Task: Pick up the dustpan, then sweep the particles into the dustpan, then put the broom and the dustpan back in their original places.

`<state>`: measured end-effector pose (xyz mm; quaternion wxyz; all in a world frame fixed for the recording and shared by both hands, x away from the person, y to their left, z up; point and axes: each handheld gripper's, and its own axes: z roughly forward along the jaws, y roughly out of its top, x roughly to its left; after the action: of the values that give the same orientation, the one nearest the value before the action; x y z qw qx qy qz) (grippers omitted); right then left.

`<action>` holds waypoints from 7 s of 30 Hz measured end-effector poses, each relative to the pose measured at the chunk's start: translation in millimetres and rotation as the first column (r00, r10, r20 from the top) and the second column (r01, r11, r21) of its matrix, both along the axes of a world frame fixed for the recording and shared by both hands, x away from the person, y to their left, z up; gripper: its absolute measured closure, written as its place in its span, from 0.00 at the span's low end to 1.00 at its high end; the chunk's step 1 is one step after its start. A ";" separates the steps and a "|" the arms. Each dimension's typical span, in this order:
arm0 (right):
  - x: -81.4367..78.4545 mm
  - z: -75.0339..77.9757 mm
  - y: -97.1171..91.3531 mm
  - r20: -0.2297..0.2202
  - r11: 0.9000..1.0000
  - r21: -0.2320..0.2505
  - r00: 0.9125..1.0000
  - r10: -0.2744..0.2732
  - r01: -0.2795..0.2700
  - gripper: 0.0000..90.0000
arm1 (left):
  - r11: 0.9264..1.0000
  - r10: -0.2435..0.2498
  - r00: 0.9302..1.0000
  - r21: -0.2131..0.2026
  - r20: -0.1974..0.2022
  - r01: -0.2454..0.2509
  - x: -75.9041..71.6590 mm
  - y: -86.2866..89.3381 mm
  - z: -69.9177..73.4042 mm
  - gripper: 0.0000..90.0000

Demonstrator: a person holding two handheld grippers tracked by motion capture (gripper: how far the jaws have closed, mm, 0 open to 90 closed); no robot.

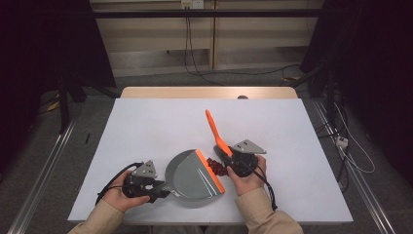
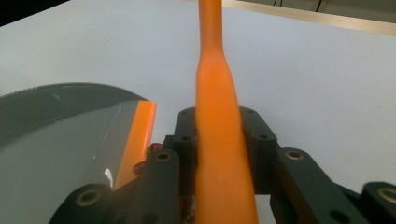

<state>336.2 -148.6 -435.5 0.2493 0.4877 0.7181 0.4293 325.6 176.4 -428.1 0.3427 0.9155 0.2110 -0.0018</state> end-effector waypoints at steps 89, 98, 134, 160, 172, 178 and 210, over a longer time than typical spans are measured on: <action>-7.4 21.2 48.4 0.054 0.981 0.107 0.986 0.156 -0.161 0.80 | 1.000 0.015 0.999 -0.006 -0.033 -0.015 3.2 -3.9 -1.1 0.70; 5.7 13.3 10.4 0.069 0.998 0.039 0.996 0.052 -0.055 0.80 | 1.000 0.014 0.999 -0.009 -0.039 -0.014 3.7 -3.4 -1.1 0.70; -5.9 12.8 43.2 0.076 0.989 0.093 0.991 0.113 -0.120 0.80 | 1.000 0.014 0.999 -0.012 -0.040 -0.015 3.9 -3.2 -1.9 0.69; 0.8 11.8 -4.5 0.061 0.998 0.058 0.998 0.025 -0.028 0.80 | 0.997 0.042 0.999 -0.062 0.027 -0.040 -1.7 -4.1 -6.0 0.70; 0.5 13.6 -19.1 0.058 0.999 0.044 0.998 0.004 -0.006 0.80 | 0.990 0.109 0.993 -0.097 0.040 -0.105 1.4 6.1 0.3 0.70; -0.1 13.8 -28.5 0.053 0.999 0.042 0.999 -0.011 0.009 0.80 | 0.980 0.167 0.985 -0.113 0.046 -0.161 5.6 12.5 5.2 0.70; -1.1 14.2 -66.7 0.043 0.995 0.048 0.995 -0.085 0.083 0.80 | 0.902 0.426 0.903 -0.107 0.057 -0.419 36.9 47.9 4.4 0.70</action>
<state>335.1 -215.3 -421.3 0.2721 0.5134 0.6810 0.4457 362.5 224.3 -423.7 0.3850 0.8304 0.3903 0.0990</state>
